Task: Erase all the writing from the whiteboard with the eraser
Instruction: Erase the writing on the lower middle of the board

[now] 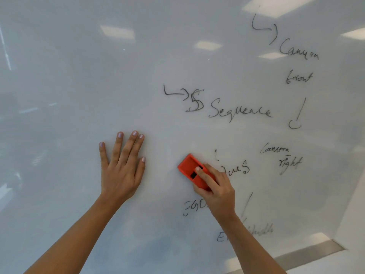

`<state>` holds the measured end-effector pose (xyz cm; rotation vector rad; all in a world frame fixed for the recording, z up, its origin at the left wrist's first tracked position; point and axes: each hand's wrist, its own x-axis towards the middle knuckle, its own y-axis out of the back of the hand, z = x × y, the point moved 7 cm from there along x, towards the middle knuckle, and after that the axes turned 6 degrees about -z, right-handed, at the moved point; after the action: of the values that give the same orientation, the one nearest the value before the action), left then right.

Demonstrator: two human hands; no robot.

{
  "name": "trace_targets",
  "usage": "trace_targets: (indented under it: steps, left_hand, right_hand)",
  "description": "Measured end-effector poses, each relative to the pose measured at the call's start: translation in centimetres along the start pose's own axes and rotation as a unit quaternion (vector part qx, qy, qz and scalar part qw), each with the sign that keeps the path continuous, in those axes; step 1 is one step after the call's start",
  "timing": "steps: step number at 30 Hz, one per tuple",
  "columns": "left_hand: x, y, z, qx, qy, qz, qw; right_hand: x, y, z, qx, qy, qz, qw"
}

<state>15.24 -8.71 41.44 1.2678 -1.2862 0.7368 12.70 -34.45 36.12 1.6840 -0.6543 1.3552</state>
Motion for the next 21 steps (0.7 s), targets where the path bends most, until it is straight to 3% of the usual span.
trace_targets:
  steps: [3, 5, 8, 12, 18, 21]
  left_hand:
    - [1.1, 0.1, 1.4, 0.011, -0.041, 0.001, 0.999]
    - [1.7, -0.2, 2.8, 0.017, -0.077, 0.001, 0.997]
    - [1.9, -1.2, 5.1, 0.015, -0.100, -0.003, 0.995]
    - [1.5, -2.9, 8.6, 0.007, -0.148, -0.029, 0.989]
    - [1.1, -4.3, 10.5, 0.020, -0.175, -0.063, 0.982]
    - [1.0, -4.4, 10.5, 0.030, -0.177, -0.062, 0.982]
  right_hand:
    - [0.7, 2.2, 3.3, 0.061, -0.130, 0.089, 0.986]
    - [1.6, 2.3, 4.0, 0.078, -0.162, 0.108, 0.978]
    - [1.8, 2.0, 3.0, 0.060, -0.151, 0.104, 0.981]
    - [0.4, 1.3, 2.0, 0.007, -0.063, 0.037, 0.997]
    - [0.5, 3.9, 6.2, 0.080, -0.216, 0.141, 0.963]
    - [1.1, 2.9, 4.4, 0.082, -0.206, 0.133, 0.966]
